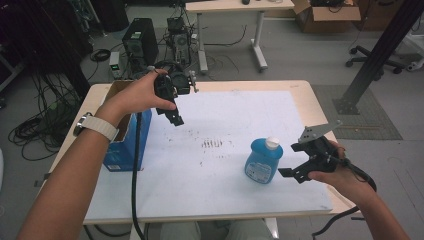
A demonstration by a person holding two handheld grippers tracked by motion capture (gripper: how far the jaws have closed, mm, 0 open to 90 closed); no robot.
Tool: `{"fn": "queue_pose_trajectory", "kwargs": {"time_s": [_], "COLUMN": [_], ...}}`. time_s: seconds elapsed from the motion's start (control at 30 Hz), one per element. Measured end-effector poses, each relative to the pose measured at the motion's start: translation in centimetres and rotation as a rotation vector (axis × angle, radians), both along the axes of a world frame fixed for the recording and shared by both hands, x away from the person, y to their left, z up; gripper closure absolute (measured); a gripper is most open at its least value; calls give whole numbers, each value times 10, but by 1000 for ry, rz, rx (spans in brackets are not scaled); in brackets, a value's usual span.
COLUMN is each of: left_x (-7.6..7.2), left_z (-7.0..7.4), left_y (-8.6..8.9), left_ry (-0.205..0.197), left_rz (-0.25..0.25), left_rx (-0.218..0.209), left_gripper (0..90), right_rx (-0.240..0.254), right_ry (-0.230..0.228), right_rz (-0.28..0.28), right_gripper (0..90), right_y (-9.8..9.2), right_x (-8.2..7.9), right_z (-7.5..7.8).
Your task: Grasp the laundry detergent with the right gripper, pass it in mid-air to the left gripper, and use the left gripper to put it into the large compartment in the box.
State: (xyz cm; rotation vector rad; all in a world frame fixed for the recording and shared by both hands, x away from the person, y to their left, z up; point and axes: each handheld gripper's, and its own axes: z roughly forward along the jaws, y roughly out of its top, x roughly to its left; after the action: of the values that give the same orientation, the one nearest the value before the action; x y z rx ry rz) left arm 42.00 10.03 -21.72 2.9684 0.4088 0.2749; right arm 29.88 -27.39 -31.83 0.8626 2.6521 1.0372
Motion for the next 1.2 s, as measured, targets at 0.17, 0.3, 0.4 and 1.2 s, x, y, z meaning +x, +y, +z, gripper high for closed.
{"fn": "queue_pose_trajectory", "kwargs": {"time_s": [0.17, 0.3, 0.4, 1.2], "left_x": [1, 1, 1, 2], "left_z": [0, 0, 0, 0], "left_y": [0, -1, 0, 1], "left_ry": [2, 3, 3, 7], "left_rz": [-5, -5, -4, 2], "left_rx": [7, 8, 7, 7], "left_gripper": [72, 72, 72, 73], "right_rx": [18, 33, 52, 132], "right_ry": [-4, -10, -18, -78], "right_rz": [1, 0, 4, -28], "right_gripper": [57, 57, 57, 61], "right_y": [0, 0, 0, -5], "right_x": [-1, -2, -3, -10], "right_z": [-4, -8, -10, -28]}}
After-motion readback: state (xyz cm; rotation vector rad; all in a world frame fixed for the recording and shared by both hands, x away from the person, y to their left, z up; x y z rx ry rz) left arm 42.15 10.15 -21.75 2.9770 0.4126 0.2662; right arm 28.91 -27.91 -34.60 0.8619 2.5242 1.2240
